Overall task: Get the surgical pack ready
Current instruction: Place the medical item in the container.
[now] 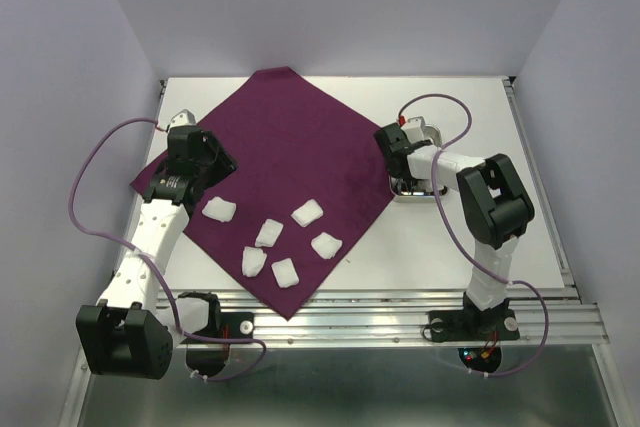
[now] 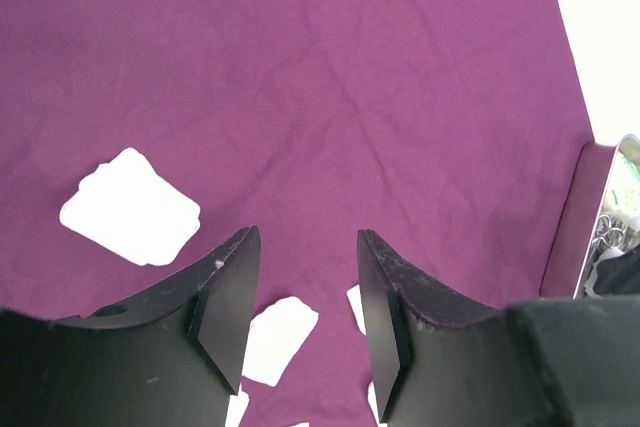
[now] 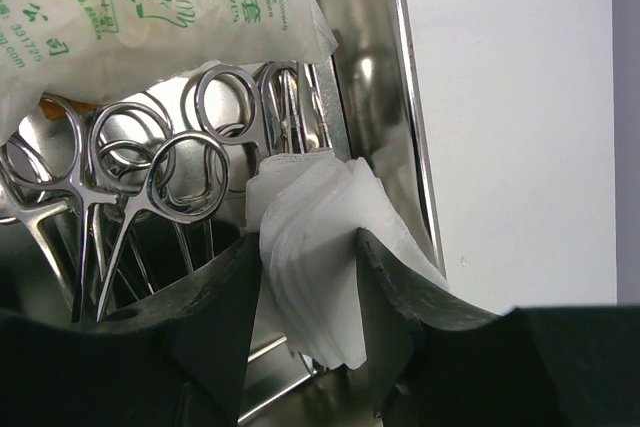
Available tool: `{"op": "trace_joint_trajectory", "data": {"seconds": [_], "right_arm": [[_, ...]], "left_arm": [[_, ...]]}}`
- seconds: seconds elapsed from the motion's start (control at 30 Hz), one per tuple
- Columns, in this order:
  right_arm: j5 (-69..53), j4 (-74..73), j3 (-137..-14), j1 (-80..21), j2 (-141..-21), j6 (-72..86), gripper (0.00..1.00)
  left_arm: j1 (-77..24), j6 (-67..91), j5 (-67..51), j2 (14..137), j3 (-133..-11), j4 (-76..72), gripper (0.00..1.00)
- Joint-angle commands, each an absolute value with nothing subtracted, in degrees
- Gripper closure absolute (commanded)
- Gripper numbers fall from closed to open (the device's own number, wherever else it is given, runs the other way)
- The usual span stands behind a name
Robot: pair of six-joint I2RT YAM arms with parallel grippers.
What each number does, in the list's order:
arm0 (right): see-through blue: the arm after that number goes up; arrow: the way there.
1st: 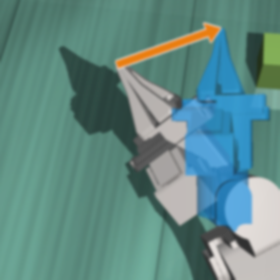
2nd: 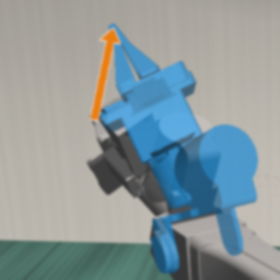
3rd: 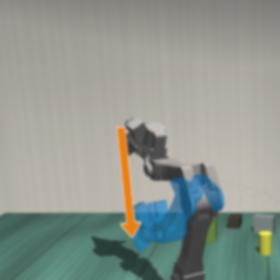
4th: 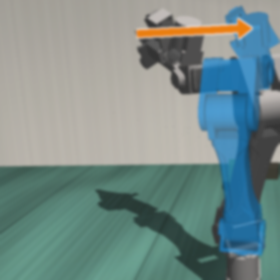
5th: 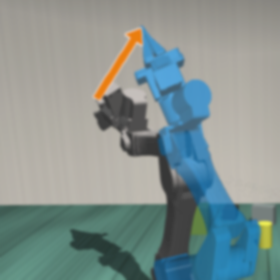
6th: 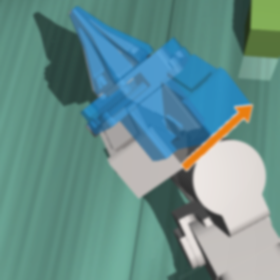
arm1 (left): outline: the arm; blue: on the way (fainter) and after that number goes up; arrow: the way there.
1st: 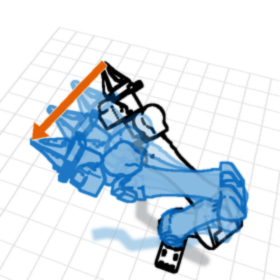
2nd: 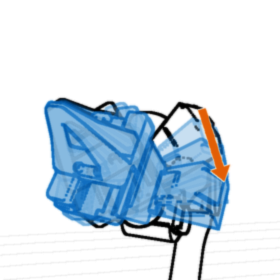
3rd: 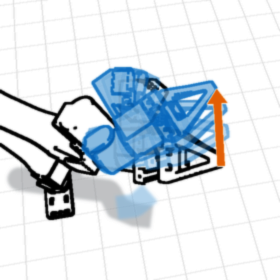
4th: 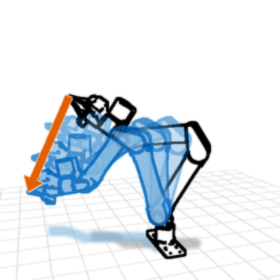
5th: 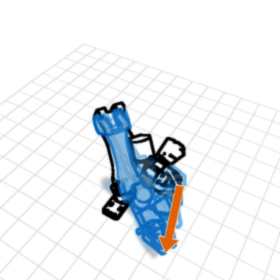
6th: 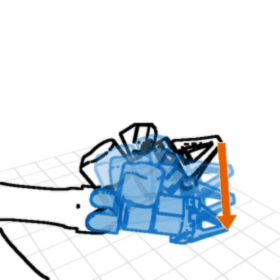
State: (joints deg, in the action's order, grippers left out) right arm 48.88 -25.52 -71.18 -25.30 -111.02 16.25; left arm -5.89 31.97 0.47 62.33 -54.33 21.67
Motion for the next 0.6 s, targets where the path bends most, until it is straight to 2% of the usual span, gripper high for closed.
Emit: {"op": "trace_joint_trajectory", "data": {"seconds": [0.0, 0.23, 0.57], "right_arm": [[51.4, -25.7, -70.6, -24.4, -109.4, 16.2, 0.52], [49.6, -26.1, -71.2, -24.4, -108.1, 16.3, 0.41], [46.8, -29.0, -74.0, -24.4, -102.5, 16.0, 0.36]], "left_arm": [[-5.7, 31.6, 0.7, 60.6, -53.8, 20.7, 0.46], [-5.7, 31.6, 0.6, 60.5, -53.9, 20.7, 0.46], [-5.7, 31.9, 0.3, 61.1, -53.9, 20.0, 0.46]]}}
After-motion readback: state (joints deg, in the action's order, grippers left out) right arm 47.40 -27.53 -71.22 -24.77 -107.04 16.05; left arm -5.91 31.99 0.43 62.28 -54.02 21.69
